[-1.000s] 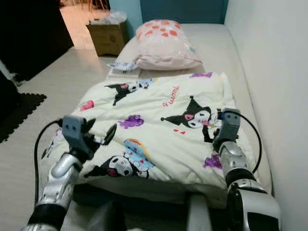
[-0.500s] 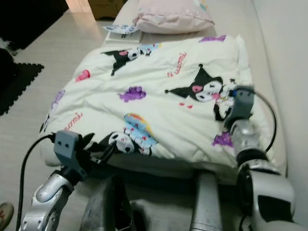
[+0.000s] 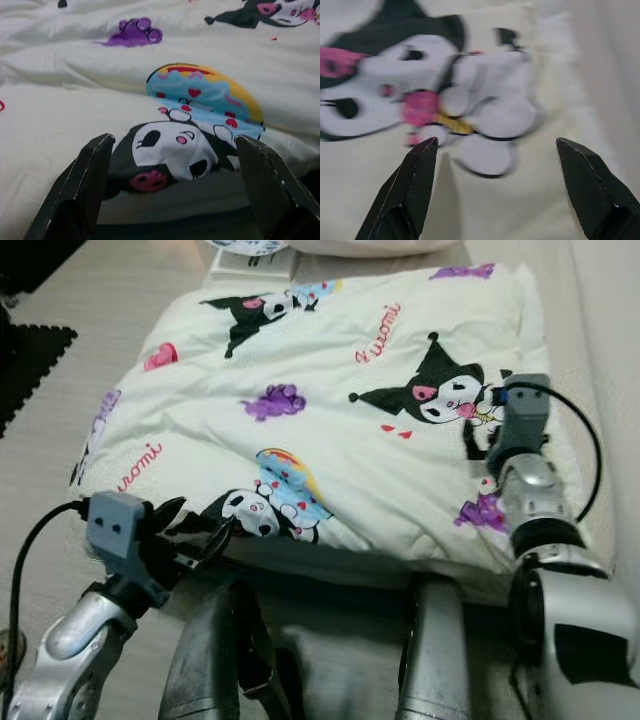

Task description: Clean up the room

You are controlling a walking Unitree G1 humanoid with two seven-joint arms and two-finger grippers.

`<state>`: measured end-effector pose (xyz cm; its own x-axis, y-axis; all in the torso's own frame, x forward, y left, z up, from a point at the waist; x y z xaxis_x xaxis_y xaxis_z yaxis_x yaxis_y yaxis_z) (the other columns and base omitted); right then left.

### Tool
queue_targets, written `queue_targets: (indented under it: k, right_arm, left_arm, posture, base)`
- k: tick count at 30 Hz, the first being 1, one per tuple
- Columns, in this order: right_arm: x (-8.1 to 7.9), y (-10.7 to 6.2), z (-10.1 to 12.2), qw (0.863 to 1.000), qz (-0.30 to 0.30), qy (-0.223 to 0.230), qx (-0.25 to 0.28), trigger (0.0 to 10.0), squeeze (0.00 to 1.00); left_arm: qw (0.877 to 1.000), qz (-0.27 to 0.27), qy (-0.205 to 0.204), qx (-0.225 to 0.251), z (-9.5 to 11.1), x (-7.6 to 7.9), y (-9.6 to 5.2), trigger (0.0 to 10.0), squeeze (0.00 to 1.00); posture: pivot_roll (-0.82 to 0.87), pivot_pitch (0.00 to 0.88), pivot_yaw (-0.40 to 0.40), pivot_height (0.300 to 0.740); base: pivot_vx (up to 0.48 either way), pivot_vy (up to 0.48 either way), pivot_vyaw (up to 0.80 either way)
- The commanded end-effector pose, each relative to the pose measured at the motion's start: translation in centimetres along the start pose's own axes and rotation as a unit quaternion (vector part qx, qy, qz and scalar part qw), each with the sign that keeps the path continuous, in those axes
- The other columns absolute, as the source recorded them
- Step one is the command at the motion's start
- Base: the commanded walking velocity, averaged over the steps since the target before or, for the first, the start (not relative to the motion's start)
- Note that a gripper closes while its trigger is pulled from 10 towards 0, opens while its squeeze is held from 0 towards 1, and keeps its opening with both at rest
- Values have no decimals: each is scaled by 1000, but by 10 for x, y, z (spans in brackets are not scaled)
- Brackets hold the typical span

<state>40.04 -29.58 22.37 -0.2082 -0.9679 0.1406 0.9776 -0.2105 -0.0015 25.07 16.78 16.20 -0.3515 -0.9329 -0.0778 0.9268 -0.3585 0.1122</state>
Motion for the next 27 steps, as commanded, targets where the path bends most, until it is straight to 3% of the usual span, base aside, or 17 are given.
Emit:
queue_targets:
  k: [1,2,10,12,18,21,25,26,27]
  right_arm:
    - [7,-2,-9,999,-13,-18,-27,10000,0]
    - [17,-4,-11,998,-32,-45,-38,10000,0]
    - [39,-11,-24,990,-64,-105,-72,10000,0]
    - [56,-19,-37,983,-83,-127,-100,10000,0]
    - [66,-24,-45,979,-97,-132,-120,10000,0]
    - [77,-32,-58,973,-127,-115,-156,10000,0]
    - [78,-34,-62,972,-133,-98,-169,10000,0]
    - [75,-35,-69,974,-120,-52,-186,10000,0]
    - [75,-35,-69,974,-120,-52,-186,10000,0]
  left_arm:
    - [1000,-1,4,-21,-1,1,-7,10000,0]
    - [1000,-1,3,-26,0,2,-9,10000,0]
    - [999,-4,1,-34,3,4,-10,10000,0]
    - [999,-9,0,-36,6,6,-10,10000,0]
    - [999,-13,-1,-40,8,7,-11,10000,0]
    - [999,-18,-3,-44,8,9,-11,10000,0]
    - [999,-19,-3,-46,10,10,-11,10000,0]
    - [999,-20,-3,-48,10,10,-10,10000,0]
    - [999,-20,-3,-48,10,10,-10,10000,0]
  posture:
    - [224,455,79,426]
    - [222,454,83,426]
    - [217,453,87,426]
    - [220,447,97,426]
    - [221,444,106,426]
    - [224,444,109,426]
    - [225,443,112,426]
    - [228,444,119,426]
    - [228,444,119,426]
  base:
    - [0,0,0]
    - [0,0,0]
    - [0,0,0]
    - [0,0,0]
    - [0,0,0]
    - [0,0,0]
    - [0,0,0]
    - [0,0,0]
    - [0,0,0]
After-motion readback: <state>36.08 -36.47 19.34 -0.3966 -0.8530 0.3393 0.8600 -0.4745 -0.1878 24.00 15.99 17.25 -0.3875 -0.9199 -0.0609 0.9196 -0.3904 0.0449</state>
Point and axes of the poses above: a point about 5 cm out from each wrist's last joint towards the gripper, its own y axis pointing out of the wrist towards the gripper, its own z axis along the axis of the wrist's last joint, x = y × z, the point moved 1 cm from there along y, pointing out of the wrist towards the gripper, and after that the axes turned 2 degrees about y, right-handed, at the moved point
